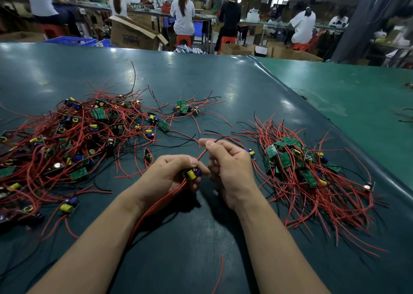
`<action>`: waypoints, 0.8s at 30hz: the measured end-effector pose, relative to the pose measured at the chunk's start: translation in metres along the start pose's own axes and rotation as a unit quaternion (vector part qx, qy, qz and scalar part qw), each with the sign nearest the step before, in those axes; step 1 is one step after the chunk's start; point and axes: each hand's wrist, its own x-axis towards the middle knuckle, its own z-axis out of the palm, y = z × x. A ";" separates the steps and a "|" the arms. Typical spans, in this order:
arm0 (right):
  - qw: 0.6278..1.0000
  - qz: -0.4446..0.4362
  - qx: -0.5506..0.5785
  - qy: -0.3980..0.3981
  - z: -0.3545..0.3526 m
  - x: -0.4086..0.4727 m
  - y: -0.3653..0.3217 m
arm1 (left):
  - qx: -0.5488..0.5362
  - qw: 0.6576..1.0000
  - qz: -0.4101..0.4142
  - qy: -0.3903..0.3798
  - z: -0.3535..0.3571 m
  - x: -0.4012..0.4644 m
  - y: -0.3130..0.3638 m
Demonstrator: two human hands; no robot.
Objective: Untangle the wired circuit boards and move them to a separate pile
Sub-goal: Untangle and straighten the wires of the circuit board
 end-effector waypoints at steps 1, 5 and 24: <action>1.000 -0.011 0.006 0.014 0.000 0.002 0.000 | -0.002 1.000 0.001 0.000 -0.001 0.001 0.000; 0.995 -0.044 0.012 0.091 -0.004 0.010 0.002 | -0.018 1.000 0.010 -0.013 -0.002 0.000 -0.004; 0.993 -0.055 -0.107 -0.019 -0.004 0.003 0.001 | 0.027 0.996 0.051 0.062 0.002 -0.003 -0.008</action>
